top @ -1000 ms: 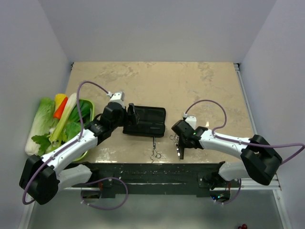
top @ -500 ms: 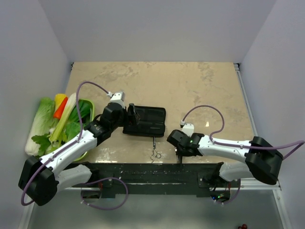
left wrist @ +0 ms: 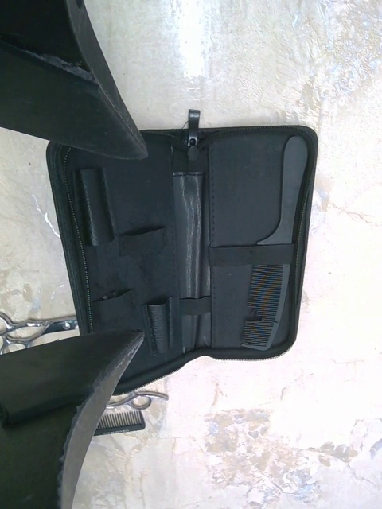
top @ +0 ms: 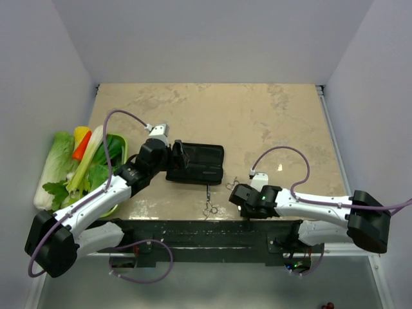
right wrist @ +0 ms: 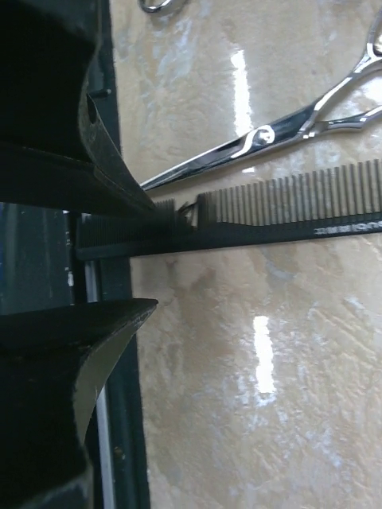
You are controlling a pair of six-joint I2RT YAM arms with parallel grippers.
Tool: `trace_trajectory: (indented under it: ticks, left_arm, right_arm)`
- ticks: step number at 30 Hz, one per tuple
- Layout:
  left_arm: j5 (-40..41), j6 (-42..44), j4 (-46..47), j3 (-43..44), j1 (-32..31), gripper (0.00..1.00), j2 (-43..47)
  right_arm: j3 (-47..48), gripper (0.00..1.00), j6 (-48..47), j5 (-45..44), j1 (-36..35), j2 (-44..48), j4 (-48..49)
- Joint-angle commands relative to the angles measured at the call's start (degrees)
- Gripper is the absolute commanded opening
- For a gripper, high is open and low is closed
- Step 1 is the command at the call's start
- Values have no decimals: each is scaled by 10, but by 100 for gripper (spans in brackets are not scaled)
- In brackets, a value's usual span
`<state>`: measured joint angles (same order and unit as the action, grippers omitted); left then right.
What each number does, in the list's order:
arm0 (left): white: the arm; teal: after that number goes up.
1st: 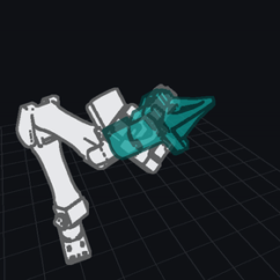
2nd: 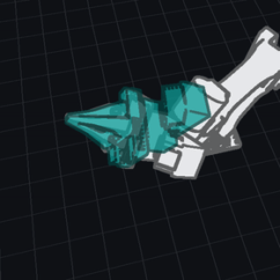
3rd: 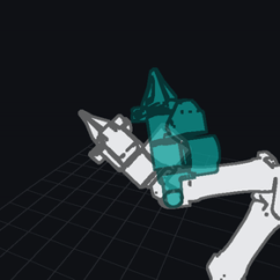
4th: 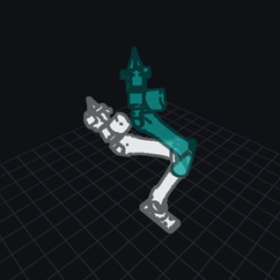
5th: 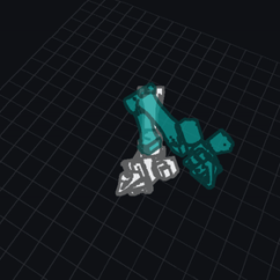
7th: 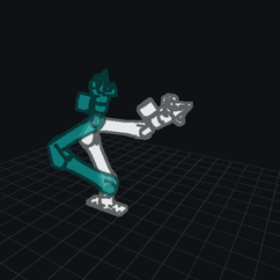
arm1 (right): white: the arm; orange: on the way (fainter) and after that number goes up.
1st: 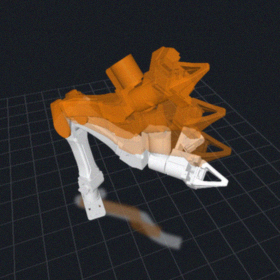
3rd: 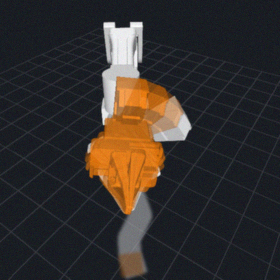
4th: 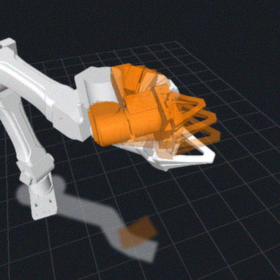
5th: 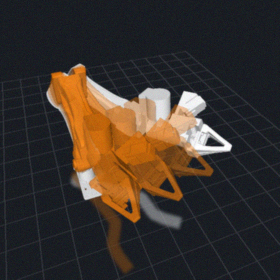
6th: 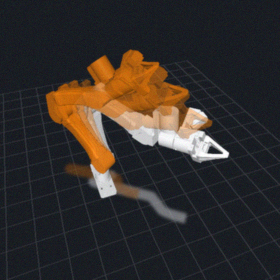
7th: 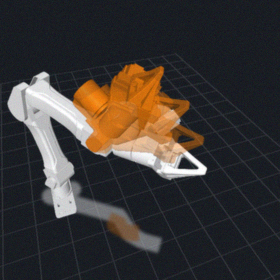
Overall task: Sort the hair-cutting tools
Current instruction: Pick up the comb at the center of the board.
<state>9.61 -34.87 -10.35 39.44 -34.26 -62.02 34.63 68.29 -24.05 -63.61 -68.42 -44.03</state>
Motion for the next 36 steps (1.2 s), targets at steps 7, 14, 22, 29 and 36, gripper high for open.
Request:
trace_trajectory:
  ticks: [7, 14, 22, 29, 36]
  left_arm:
    - [11, 8, 13, 1, -4, 91, 8]
    - [9, 8, 8, 3, -5, 91, 8]
    - [10, 8, 9, 3, -8, 91, 4]
    - [15, 8, 2, 4, -10, 91, 8]
    - [20, 8, -1, 4, -13, 91, 13]
  right_arm:
    - [49, 51, 101, -26, -117, -9, -56]
    - [30, 52, 136, -30, -141, -24, -40]
    - [-11, 54, 166, -39, -140, 7, -34]
    - [-34, 54, 174, -35, -141, -6, 2]
    - [-22, 54, 161, -41, -140, -41, 28]
